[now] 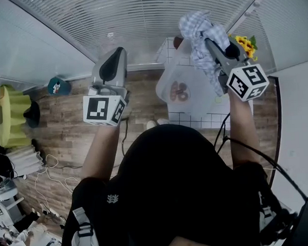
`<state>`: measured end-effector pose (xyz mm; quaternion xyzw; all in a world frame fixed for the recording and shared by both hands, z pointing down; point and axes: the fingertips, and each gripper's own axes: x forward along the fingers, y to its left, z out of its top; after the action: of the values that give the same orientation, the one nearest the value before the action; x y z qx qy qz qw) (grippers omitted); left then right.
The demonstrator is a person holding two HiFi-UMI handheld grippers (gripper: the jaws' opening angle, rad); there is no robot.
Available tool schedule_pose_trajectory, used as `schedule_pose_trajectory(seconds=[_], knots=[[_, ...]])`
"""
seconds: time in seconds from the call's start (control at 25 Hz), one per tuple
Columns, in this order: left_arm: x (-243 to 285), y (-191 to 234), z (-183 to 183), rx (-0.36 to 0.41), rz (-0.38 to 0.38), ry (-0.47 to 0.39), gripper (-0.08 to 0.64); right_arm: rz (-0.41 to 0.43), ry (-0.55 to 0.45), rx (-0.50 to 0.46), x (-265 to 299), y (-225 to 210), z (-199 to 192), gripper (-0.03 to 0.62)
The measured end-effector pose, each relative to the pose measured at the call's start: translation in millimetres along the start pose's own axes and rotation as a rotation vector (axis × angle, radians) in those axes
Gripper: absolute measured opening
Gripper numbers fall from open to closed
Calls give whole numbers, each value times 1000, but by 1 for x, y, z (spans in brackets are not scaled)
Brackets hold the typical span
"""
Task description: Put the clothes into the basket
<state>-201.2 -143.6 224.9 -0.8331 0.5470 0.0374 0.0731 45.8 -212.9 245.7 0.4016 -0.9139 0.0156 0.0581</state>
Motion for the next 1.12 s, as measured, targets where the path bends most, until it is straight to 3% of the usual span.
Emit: schedule_pose_trajectory(seconds=[0.6,1.12], knots=[[-8,8,-8,-15,19,18,6,41,-23,47,4,16,4,161],[17,3,-61,-63,-41,103,6,-21,59,106,8,3,-57,161]])
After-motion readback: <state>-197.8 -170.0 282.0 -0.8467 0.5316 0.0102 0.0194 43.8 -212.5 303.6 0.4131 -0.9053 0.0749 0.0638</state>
